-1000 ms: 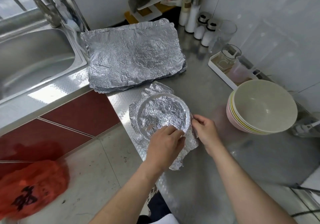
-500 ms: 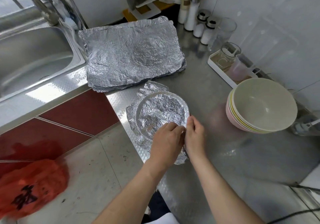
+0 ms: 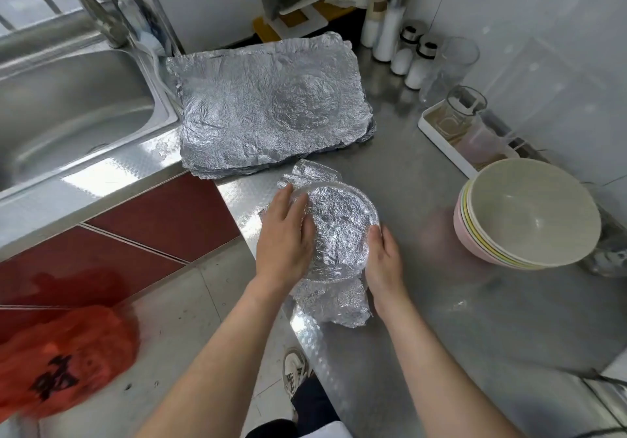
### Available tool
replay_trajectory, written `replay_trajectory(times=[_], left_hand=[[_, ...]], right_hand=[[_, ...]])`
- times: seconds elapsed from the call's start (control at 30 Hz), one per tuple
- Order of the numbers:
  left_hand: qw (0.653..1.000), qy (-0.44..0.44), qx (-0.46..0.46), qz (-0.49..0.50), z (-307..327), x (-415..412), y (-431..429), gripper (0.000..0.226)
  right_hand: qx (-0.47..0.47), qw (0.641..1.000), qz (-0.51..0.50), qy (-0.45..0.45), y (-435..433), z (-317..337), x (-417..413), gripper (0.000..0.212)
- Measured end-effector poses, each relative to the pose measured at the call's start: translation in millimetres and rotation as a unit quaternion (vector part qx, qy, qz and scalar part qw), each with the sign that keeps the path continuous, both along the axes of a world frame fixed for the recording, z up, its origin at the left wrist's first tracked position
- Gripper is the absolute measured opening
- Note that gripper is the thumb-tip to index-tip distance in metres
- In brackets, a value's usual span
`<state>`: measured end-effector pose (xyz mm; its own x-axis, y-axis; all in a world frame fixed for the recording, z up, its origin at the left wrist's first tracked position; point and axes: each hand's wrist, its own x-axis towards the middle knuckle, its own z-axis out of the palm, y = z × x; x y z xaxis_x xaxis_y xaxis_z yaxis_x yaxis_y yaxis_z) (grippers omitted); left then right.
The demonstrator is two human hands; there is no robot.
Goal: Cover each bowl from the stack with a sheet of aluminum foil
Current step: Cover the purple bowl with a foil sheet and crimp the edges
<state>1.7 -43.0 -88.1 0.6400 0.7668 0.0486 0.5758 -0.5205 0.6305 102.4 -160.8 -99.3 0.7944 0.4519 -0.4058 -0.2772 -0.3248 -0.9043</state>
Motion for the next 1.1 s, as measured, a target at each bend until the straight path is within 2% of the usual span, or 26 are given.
replay_trajectory(times=[0.23, 0.43, 0.7, 0.87, 0.97, 1.03, 1.1], left_hand=[[0.999, -0.015, 0.030, 0.034, -9, 5, -10, 0.045], [0.998, -0.020, 0.016, 0.063, -7, 2, -19, 0.043], [0.996, -0.015, 0.029, 0.089, -9, 6, -32, 0.046], [0.997, -0.006, 0.036, 0.067, -8, 4, -28, 0.049], [0.999, -0.003, 0.033, 0.035, -6, 0, -22, 0.049], [0.999, -0.002, 0.032, 0.025, -4, 0, -19, 0.052], [0.999, 0.002, 0.029, 0.021, -5, 1, -18, 0.052]], right_hand=[[-0.006, 0.993, -0.118, -0.006, 18, -4, -19, 0.044], [0.017, 0.997, -0.055, 0.049, 9, 7, 1, 0.050], [-0.060, 0.995, -0.024, -0.074, 27, 0, 20, 0.044], [-0.103, 0.986, -0.029, -0.127, 21, -2, 12, 0.026], [-0.095, 0.987, 0.016, -0.132, 11, 7, 19, 0.027], [-0.111, 0.979, 0.047, -0.163, 10, 19, 29, 0.036], [-0.122, 0.967, 0.084, -0.207, 14, 25, 34, 0.036]])
